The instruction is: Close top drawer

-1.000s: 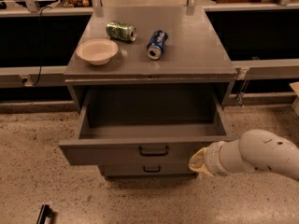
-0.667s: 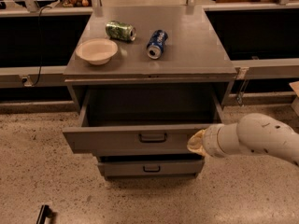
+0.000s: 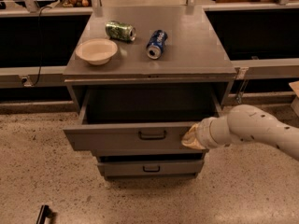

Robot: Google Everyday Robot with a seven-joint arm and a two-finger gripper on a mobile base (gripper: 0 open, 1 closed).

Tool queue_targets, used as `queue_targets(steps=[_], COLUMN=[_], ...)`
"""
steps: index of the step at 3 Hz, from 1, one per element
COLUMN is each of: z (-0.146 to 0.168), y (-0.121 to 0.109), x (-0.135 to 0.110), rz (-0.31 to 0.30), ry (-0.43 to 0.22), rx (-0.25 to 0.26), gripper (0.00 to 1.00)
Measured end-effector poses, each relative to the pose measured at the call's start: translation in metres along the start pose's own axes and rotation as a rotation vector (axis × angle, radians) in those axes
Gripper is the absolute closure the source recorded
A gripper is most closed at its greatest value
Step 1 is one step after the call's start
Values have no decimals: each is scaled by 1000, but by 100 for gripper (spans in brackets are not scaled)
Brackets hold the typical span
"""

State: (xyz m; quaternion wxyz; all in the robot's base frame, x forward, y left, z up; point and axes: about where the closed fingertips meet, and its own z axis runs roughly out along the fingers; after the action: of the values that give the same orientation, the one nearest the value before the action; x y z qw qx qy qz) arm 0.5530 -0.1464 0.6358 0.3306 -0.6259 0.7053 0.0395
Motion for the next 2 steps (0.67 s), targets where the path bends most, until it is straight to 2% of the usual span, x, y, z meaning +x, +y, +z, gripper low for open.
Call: queue_targets(steps=[1, 2], z=[5, 24], y=[-5, -36], x=[0, -5], rz=[-6, -39], ry=[-5, -29], rx=[-1, 23], gripper=[100, 100])
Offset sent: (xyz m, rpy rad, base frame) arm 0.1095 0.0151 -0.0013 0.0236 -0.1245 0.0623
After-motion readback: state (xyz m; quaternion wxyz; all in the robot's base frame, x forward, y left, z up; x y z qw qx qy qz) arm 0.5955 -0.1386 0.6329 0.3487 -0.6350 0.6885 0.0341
